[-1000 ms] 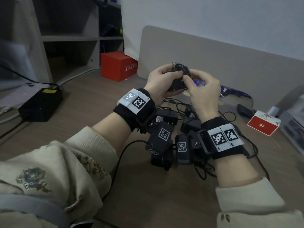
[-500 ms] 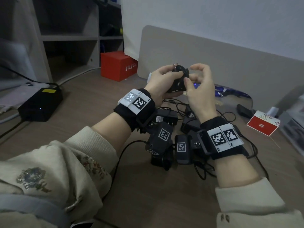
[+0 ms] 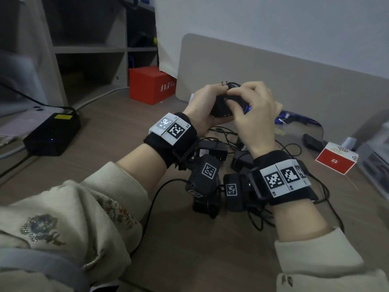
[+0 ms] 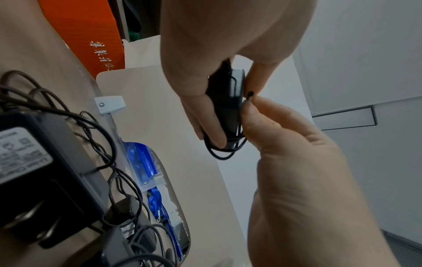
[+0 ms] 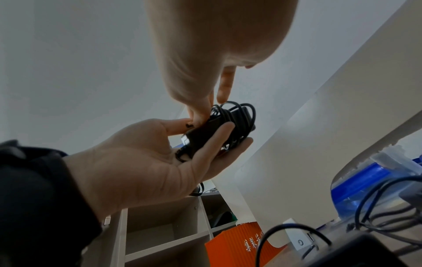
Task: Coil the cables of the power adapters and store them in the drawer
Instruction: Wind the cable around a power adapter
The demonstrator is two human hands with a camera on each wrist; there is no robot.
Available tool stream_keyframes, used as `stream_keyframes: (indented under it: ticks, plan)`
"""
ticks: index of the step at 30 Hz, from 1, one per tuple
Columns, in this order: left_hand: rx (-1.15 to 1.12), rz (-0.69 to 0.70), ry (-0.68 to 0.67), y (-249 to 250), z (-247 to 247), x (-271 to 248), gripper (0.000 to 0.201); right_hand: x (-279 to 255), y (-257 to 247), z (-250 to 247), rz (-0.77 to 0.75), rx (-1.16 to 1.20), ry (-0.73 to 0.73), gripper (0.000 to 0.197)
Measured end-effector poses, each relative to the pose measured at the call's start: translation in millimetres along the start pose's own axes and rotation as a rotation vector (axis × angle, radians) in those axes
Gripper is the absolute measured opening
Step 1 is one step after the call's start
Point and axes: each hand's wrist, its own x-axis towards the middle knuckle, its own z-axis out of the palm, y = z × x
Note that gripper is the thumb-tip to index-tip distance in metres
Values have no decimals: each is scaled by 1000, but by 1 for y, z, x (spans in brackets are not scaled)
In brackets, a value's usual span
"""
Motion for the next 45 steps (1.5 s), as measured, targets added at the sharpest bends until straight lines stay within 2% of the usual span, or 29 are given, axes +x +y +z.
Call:
stream_keyframes:
  ticks: [4, 9, 12, 17, 26, 31, 34, 36, 39, 42, 45]
  plan:
    - [22, -28, -23, 0, 1, 0, 33, 0, 1, 1, -32, -50, 54, 12]
    - [16, -13, -96, 1, 4, -3, 25, -1, 0, 0, -103, -99, 54, 9]
    - [47, 10, -27, 1, 6, -6, 16, 0, -8, 0, -170, -76, 39, 12]
    - [187, 74, 20, -4, 9, -10, 29, -1, -12, -1, -207, 137, 20, 10]
    - [286, 118, 54, -2, 6, -12, 26, 0, -17, -3, -266, 160, -14, 9]
    - [344, 45, 0, -5, 5, -8, 18, 1, -13, 0, -202, 92, 14, 9]
    - [252, -32, -23, -6, 4, -5, 16, 3, -7, 0, -124, 83, 23, 14]
    - [195, -80, -79, -6, 3, -2, 25, 2, -4, 0, -88, 78, -12, 20]
    - [67, -167, -95, -2, 2, -5, 20, 1, -1, 1, -68, 90, -25, 26]
    - [-70, -268, -46, 3, 2, -7, 32, 3, 3, 0, -2, 90, 15, 28]
    - [-164, -300, 7, 4, 0, -5, 61, 4, 10, -1, 134, 86, 29, 30]
